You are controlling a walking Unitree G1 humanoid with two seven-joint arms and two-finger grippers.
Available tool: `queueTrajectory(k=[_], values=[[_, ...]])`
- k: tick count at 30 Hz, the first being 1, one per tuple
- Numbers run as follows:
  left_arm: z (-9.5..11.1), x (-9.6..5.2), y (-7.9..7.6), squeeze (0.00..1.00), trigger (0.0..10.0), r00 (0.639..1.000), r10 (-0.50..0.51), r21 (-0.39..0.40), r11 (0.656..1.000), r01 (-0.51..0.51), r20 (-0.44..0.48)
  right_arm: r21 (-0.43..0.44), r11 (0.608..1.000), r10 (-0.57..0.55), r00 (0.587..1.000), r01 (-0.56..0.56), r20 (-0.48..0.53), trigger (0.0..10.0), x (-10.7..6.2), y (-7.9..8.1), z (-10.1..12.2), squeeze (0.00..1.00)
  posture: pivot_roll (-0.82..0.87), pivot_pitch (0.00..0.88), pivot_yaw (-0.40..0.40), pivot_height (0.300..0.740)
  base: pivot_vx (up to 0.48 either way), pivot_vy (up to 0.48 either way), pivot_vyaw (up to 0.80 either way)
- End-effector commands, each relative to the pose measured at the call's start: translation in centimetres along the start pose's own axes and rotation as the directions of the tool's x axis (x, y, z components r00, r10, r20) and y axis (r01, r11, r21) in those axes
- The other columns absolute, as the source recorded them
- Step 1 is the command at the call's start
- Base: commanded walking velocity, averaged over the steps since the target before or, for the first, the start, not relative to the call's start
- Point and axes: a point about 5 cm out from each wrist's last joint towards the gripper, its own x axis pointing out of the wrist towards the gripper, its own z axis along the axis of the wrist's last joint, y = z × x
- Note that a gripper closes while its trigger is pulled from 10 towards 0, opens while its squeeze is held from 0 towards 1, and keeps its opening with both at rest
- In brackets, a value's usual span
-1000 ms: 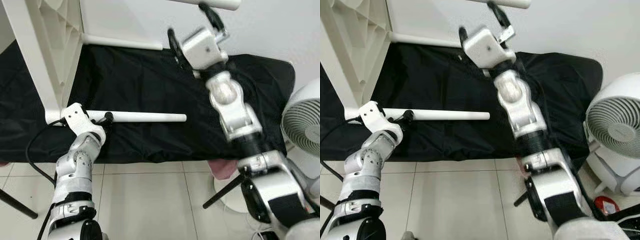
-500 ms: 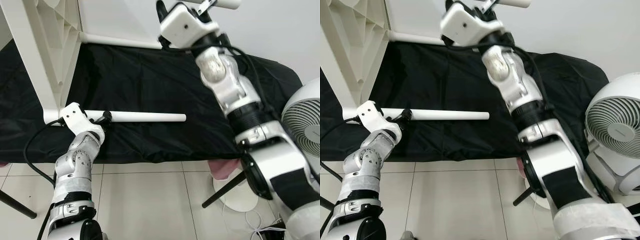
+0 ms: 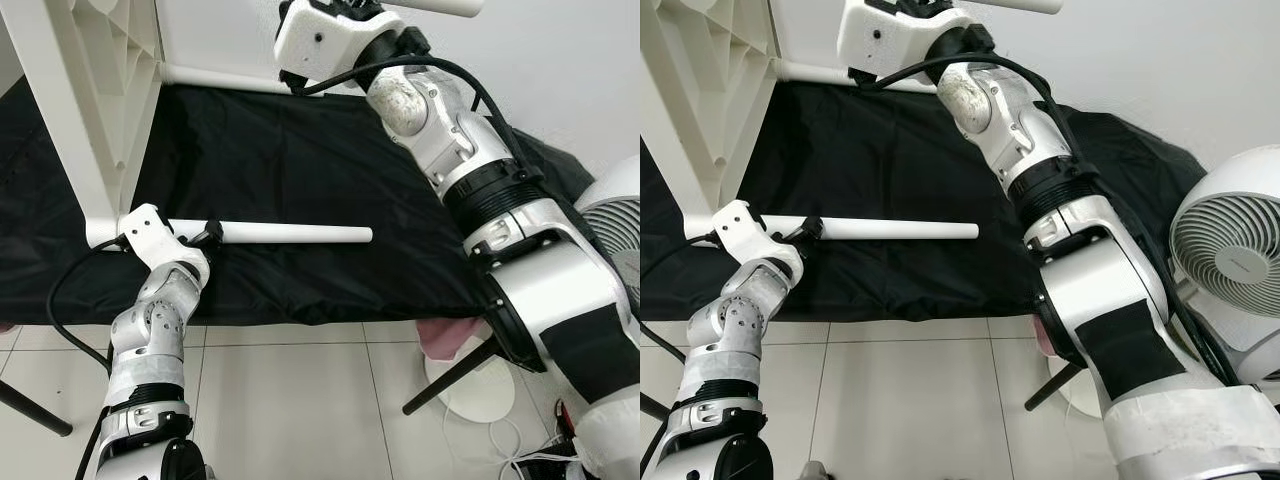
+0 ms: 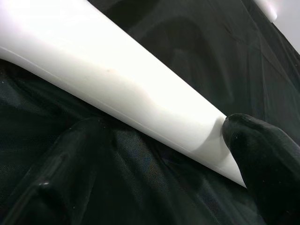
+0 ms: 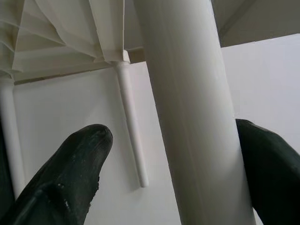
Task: Building children table
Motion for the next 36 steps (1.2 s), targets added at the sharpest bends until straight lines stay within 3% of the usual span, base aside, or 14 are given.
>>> queueTrajectory(k=[1, 2, 4, 5, 15, 27, 29, 36], values=[[-0.7, -0.1, 0.3, 0.0, 10.0, 1.0, 0.014, -0.014, 1.0, -0.015, -0.027, -0.047, 0.997, 0.059, 0.998, -0.059, -0.01, 8.1, 0.5, 0.4, 0.3, 0.0, 0.09, 0.116, -0.112, 0.74, 0.0, 0.0, 0.0], [-0.7, -0.1, 0.3, 0.0, 10.0, 1.0, 0.014, -0.015, 1.0, -0.014, -0.026, -0.062, 0.996, 0.065, 0.998, -0.066, -0.015, 2.2, 0.7, 0.4, 0.3, 0.0, 0.1, 0.119, -0.114, 0.74, 0.0, 0.0, 0.0], [-0.8, -0.1, 0.2, 0.0, 10.0, 1.0, 0.014, -0.015, 1.0, -0.014, -0.026, -0.072, 0.995, 0.069, 0.997, -0.07, -0.018, 2.2, 0.7, 0.4, 0.3, 0.0, 0.1, 0.119, -0.114, 0.74, 0.0, 0.0, 0.0], [-0.8, -0.2, 0.2, 0.0, 10.0, 1.0, 0.012, -0.016, 1.0, -0.013, -0.027, -0.091, 0.993, 0.074, 0.997, -0.076, -0.027, 0.0, 0.8, 0.2, 0.2, 0.0, 0.1, 0.12, -0.114, 0.74, 0.0, 0.0, 0.0], [-1.1, -0.4, -0.1, 0.0, 10.0, 0.999, -0.002, -0.02, 1.0, 0.001, -0.044, -0.135, 0.988, 0.058, 0.994, -0.071, -0.094, 0.0, 1.2, -0.6, -0.4, 0.0, 0.09, 0.127, -0.114, 0.74, 0.0, 0.0, 0.0], [-1.6, -0.4, -0.2, 0.0, 10.0, 0.997, 0.003, -0.046, 0.999, -0.007, -0.073, 0.019, 0.996, -0.079, 0.976, 0.085, -0.202, 0.0, 0.4, -2.1, -2.3, 0.0, 0.08, 0.124, -0.11, 0.74, 0.0, 0.0, 0.0], [-1.3, 0.1, -0.3, 0.0, 10.0, 0.998, 0.01, -0.082, 0.996, -0.016, -0.066, 0.07, 0.987, -0.125, 0.966, 0.144, -0.225, 0.0, 0.1, -2.8, -2.7, 0.0, 0.08, 0.124, -0.106, 0.74, 0.0, 0.0, 0.0], [-1.0, 0.9, -1.1, 0.0, 10.0, 0.998, -0.003, -0.114, 0.993, -0.003, -0.058, 0.123, 0.973, -0.159, 0.956, 0.193, -0.245, 0.0, -0.3, -3.7, -3.1, 0.0, 0.06, 0.114, -0.094, 0.74, 0.0, 0.0, 0.0]])
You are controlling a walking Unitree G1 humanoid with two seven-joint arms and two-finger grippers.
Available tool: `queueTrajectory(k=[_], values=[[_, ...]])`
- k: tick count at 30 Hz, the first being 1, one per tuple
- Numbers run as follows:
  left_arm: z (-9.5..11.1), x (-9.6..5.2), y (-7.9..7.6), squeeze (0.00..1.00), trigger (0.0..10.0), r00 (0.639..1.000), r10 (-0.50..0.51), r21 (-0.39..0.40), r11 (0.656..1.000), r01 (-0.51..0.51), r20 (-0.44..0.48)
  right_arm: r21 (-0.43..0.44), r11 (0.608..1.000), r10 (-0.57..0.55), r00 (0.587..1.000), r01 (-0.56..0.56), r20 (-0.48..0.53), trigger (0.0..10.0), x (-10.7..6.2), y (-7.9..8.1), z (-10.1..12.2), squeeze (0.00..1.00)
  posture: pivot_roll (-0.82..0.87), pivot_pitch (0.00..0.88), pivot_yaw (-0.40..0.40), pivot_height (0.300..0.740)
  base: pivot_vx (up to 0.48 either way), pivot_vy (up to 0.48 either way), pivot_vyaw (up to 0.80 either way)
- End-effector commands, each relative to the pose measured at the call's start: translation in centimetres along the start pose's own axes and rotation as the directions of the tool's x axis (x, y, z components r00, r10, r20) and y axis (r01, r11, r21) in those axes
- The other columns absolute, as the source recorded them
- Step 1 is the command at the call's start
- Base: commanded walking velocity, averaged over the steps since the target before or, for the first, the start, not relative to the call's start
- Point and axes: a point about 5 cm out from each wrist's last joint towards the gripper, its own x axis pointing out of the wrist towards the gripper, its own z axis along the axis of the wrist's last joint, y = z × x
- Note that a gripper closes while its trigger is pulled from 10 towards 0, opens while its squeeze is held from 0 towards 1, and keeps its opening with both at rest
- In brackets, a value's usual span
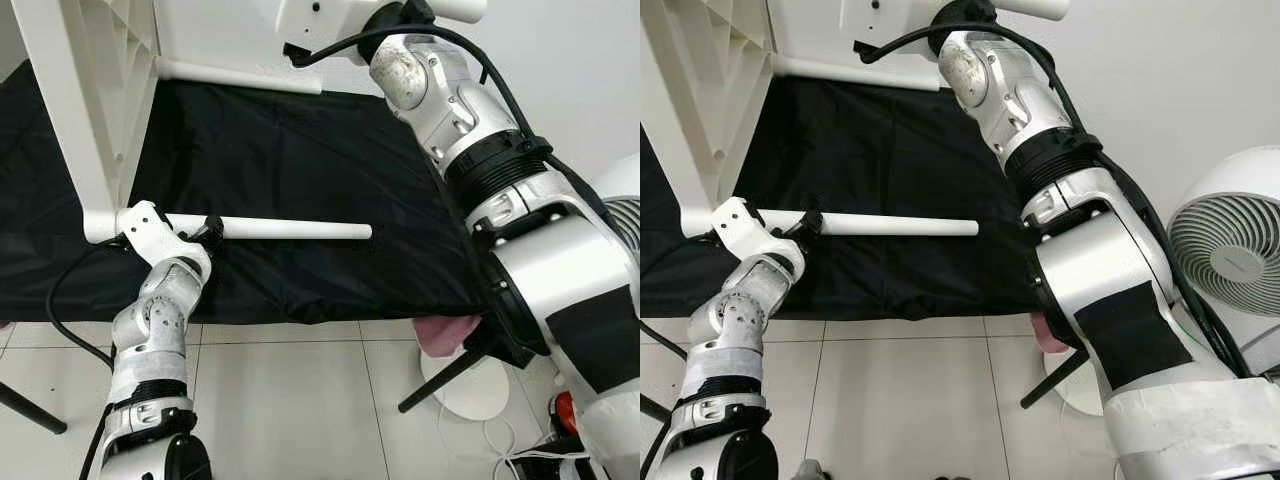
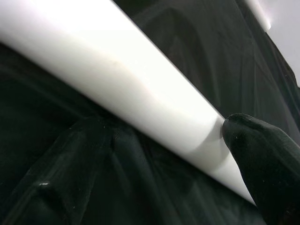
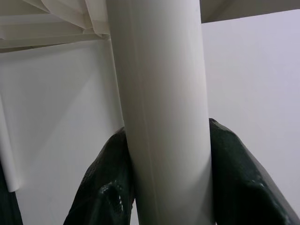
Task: Building children table
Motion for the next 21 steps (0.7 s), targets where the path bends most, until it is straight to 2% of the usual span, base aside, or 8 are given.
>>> queueTrajectory(k=[1, 5, 8, 11, 18, 19, 20, 21], values=[[-1.0, 0.5, -0.3, 0.0, 10.0, 0.999, -0.001, -0.037, 0.999, 0.0, -0.041, 0.174, 0.973, -0.133, 0.987, 0.148, -0.094, 0.0, -0.5, -2.2, -1.8, 0.0, 0.05, 0.114, -0.091, 0.74, 0.0, 0.0, 0.0], [-0.6, 0.9, -1.0, 0.0, 10.0, 0.999, -0.026, -0.061, 0.998, 0.024, -0.028, 0.191, 0.968, -0.142, 0.984, 0.16, -0.102, 0.0, -0.6, -2.5, -2.0, 0.0, 0.05, 0.111, -0.086, 0.74, 0.0, 0.0, 0.0], [-0.2, 1.5, -2.1, 0.0, 10.0, 0.999, -0.049, -0.121, 0.992, 0.046, -0.02, 0.201, 0.962, -0.165, 0.98, 0.185, -0.113, 0.0, -0.8, -3.2, -2.3, 0.0, 0.04, 0.108, -0.075, 0.74, 0.0, 0.0, 0.0], [0.3, 2.1, -3.4, 0.0, 10.0, 0.998, -0.069, -0.234, 0.97, 0.065, -0.01, 0.21, 0.951, -0.205, 0.97, 0.228, -0.128, 0.0, -1.0, -4.4, -2.6, 0.0, 0.03, 0.108, -0.07, 0.74, 0.0, 0.0, 0.0], [1.9, 2.8, -5.5, 0.0, 10.0, 0.993, -0.11, -0.328, 0.937, 0.119, 0.046, 0.214, 0.941, -0.234, 0.96, 0.263, -0.152, 0.0, -1.4, -5.5, -3.2, 0.0, 0.03, 0.111, -0.063, 0.74, 0.0, 0.0, 0.0], [2.2, 2.8, -5.8, 0.0, 7.4, 0.991, -0.121, -0.345, 0.929, 0.133, 0.057, 0.214, 0.94, -0.235, 0.959, 0.265, -0.157, 0.0, -1.5, -5.6, -3.3, 0.0, 0.03, 0.114, -0.061, 0.74, 0.0, 0.0, 0.0], [2.2, 2.8, -5.8, 0.0, 7.4, 0.991, -0.121, -0.345, 0.929, 0.133, 0.057, 0.214, 0.94, -0.235, 0.959, 0.265, -0.157, 0.0, -1.5, -5.6, -3.3, 0.0, 0.03, 0.114, -0.061, 0.74, 0.0, 0.0, 0.0], [2.5, 3.0, -6.0, 0.0, 0.0, 0.99, -0.118, -0.383, 0.914, 0.138, 0.074, 0.214, 0.939, -0.236, 0.958, 0.268, -0.165, 0.0, -1.6, -5.6, -3.5, 0.0, 0.03, 0.116, -0.057, 0.74, 0.0, 0.0, 0.0]])
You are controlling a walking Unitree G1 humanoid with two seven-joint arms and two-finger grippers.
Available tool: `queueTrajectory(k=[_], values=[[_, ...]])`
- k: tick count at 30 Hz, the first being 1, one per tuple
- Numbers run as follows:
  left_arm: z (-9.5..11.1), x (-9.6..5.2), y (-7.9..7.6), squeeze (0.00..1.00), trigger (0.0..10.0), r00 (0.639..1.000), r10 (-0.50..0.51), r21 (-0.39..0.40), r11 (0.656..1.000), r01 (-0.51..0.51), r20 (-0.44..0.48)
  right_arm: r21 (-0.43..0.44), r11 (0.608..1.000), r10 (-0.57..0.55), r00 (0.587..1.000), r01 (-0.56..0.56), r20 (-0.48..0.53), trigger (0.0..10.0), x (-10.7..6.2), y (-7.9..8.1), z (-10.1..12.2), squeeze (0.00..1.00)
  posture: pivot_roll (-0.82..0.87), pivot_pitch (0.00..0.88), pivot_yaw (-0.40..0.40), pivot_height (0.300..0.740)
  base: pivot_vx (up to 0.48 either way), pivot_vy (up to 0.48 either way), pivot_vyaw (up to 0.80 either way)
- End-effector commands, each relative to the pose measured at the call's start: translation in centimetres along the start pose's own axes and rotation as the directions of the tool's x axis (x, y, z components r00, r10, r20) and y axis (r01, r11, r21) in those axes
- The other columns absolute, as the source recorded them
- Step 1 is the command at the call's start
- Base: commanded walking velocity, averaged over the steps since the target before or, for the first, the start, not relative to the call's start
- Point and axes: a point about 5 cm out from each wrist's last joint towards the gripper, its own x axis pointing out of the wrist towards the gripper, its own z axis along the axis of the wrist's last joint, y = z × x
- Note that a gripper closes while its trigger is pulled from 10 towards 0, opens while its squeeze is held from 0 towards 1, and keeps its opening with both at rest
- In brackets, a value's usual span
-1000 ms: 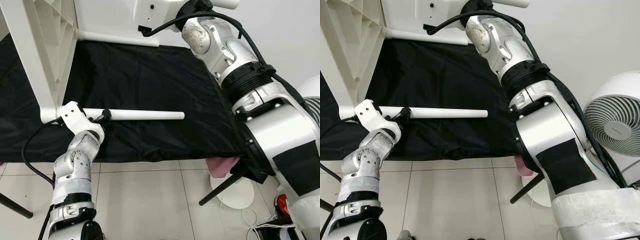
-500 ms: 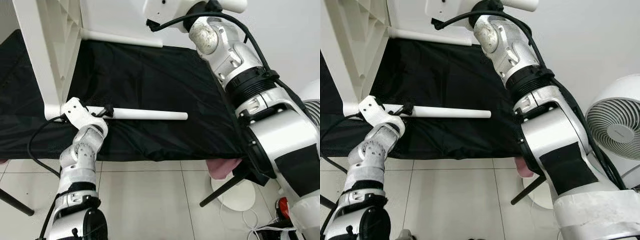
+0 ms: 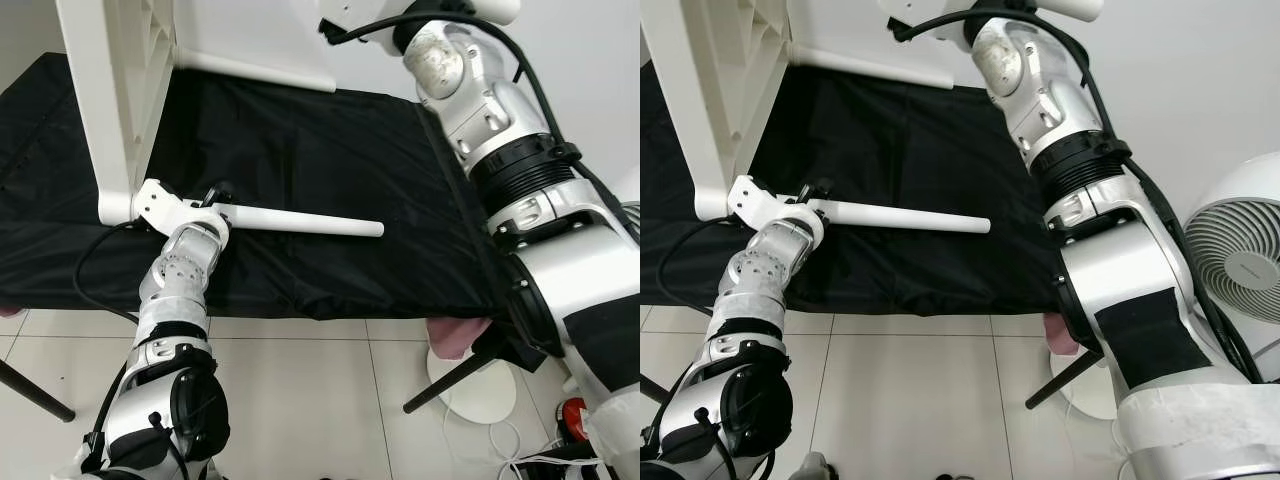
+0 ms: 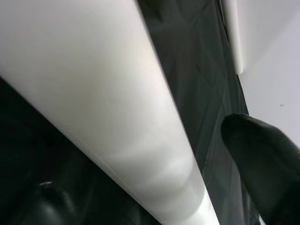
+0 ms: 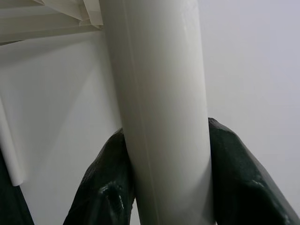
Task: Building children table
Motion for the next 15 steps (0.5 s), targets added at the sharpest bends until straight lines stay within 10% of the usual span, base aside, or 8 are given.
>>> queueTrajectory(k=[1, 15], values=[[0.1, 0.1, -3.0, 0.0, 0.0, 0.994, -0.109, -0.038, 0.993, 0.109, 0.013, 0.194, 0.961, -0.187, 0.979, 0.199, -0.078, 0.0, -0.3, -3.3, -1.3, 0.0, 0.03, 0.116, -0.057, 0.74, 0.0, 0.0, 0.0], [3.8, 0.6, -5.1, 0.0, 0.0, 0.964, -0.209, -0.128, 0.965, 0.231, 0.165, 0.218, 0.951, -0.198, 0.974, 0.218, -0.108, 0.0, -1.0, -3.5, -1.9, 0.0, 0.03, 0.124, -0.058, 0.74, 0.0, 0.0, 0.0]])
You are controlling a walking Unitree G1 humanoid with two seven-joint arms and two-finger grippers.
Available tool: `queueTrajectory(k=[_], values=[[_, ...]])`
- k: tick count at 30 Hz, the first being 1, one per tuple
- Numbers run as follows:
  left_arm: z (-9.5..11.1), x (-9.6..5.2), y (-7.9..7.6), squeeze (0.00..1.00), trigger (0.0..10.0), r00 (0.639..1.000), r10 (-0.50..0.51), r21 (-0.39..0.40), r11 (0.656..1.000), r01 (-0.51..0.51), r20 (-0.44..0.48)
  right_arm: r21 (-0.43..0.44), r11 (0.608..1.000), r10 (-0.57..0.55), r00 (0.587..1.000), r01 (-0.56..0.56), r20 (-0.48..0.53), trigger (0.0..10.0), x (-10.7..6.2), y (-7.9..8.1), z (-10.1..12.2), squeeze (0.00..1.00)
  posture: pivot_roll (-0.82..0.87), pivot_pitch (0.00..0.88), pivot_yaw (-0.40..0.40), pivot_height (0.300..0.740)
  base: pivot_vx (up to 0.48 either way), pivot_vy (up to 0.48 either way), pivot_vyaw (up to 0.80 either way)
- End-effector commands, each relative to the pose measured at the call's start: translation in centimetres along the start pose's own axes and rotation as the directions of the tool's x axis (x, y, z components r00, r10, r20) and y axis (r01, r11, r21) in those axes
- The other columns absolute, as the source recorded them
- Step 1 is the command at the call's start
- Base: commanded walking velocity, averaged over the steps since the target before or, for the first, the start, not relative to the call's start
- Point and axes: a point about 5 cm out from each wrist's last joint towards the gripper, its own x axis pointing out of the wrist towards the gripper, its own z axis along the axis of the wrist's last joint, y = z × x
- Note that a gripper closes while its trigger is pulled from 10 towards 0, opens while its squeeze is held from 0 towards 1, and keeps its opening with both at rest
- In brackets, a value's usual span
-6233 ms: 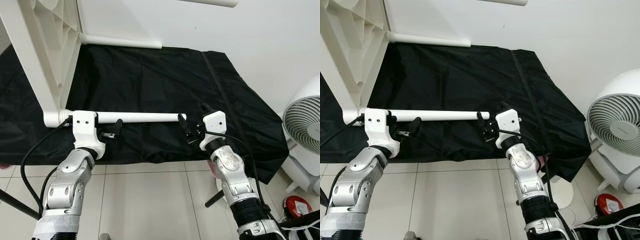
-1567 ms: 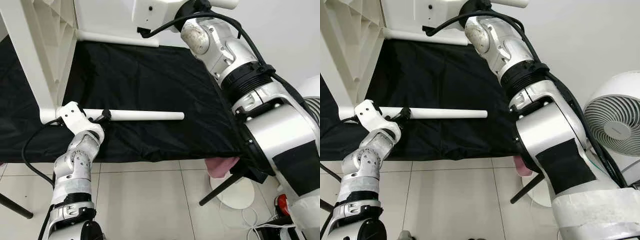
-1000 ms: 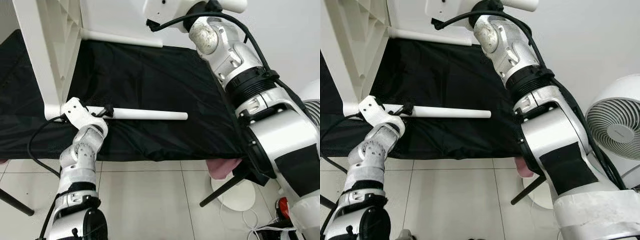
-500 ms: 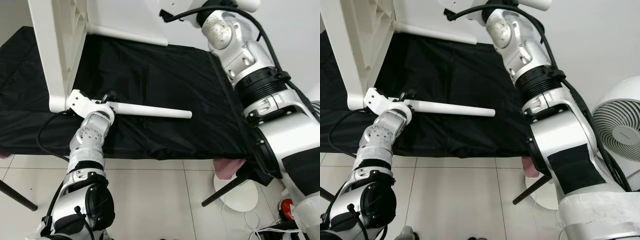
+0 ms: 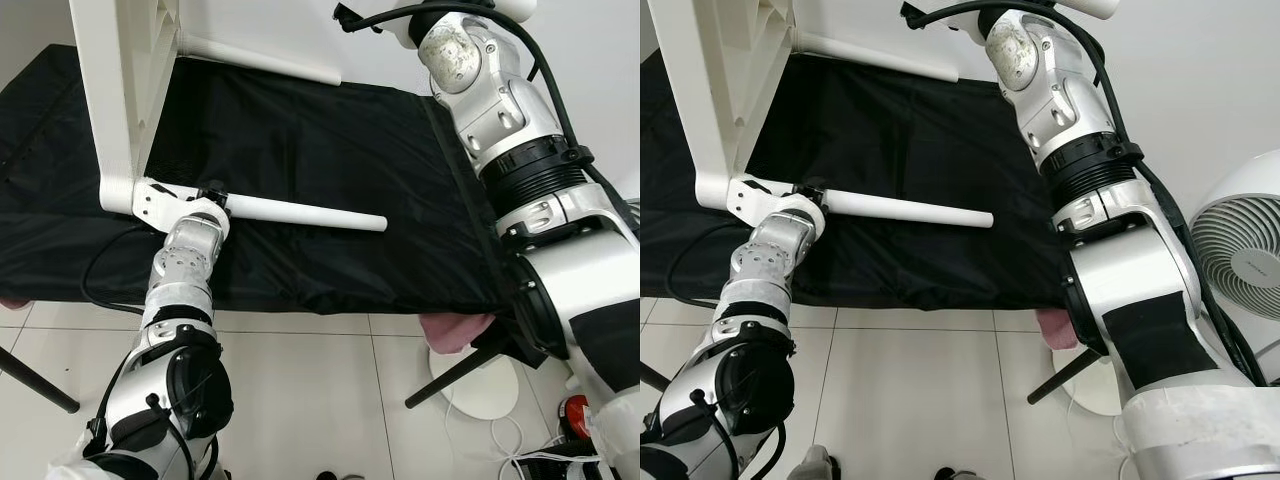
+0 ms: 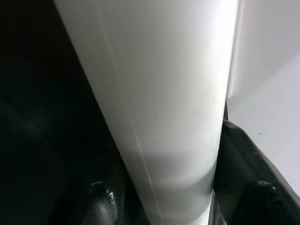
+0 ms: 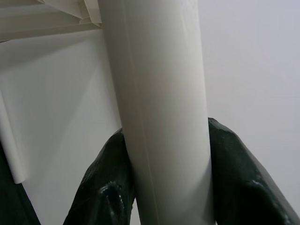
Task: Building children table
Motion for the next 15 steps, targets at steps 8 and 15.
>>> queueTrajectory(k=[8, 15], values=[[5.4, -1.0, -9.6, 0.0, 0.0, 0.902, -0.393, 0.085, 0.919, 0.384, 0.179, 0.218, 0.951, -0.203, 0.974, 0.221, -0.1, 0.0, -1.1, -3.3, -2.3, 0.0, 0.03, 0.124, -0.052, 0.74, 0.0, 0.0, 0.0], [7.5, -3.6, -17.1, 0.0, 0.0, 0.764, -0.611, 0.208, 0.79, 0.576, 0.205, 0.248, 0.901, -0.329, 0.934, 0.355, -0.142, 0.0, -2.0, -4.8, -3.6, 0.0, 0.04, 0.127, -0.054, 0.74, 0.0, 0.0, 0.0]])
